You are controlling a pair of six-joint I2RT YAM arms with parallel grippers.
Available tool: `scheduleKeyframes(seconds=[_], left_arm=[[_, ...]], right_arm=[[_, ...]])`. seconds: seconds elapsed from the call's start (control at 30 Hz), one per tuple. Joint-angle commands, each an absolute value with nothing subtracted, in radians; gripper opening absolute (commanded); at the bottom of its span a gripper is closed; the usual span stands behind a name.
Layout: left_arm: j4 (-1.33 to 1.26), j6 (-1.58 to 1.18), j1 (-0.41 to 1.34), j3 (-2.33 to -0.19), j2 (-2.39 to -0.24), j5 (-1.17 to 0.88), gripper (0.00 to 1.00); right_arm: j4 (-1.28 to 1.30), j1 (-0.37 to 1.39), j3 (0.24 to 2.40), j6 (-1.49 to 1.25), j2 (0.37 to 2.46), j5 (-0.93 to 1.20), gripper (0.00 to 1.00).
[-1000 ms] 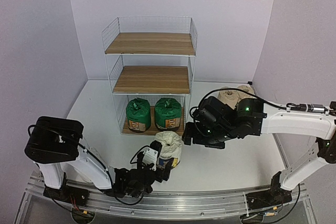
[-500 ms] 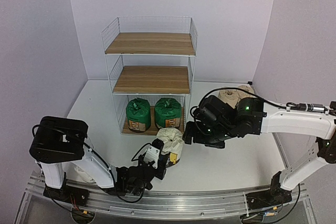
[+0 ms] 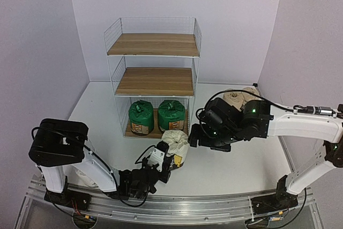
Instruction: Place and organize the paper towels onto the shelf
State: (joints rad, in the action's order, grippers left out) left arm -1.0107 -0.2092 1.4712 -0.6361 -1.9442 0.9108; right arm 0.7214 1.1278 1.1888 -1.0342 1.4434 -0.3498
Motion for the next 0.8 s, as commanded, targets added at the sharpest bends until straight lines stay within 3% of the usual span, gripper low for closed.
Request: scheduleKeyframes(seconds=[0.0,0.2,0.57,0.77], left_arm=[[-1.058,-0.212,1.467,-0.666,-1.839,0.942,0.0],[-1.073,-0.17,1.469,-0.636,-1.72,0.968,0.0],[-0.551,-0.198,1.486,-0.73,-1.315,0.962,0.0],[-0.51,-0.122,1.484,-0.786,-1.225,0.953,0.0]], right_arm=[[0.723,1.123,1.174,-1.057,1.386,-0.401,0.93],[0.722,1.123,1.135,-1.066,1.326,-0.463,0.93],[0.723,1.114,1.05,-1.064,1.203,-0.553,0.93],[0.721,1.107,1.04,-1.07,1.201,-0.554,0.94]])
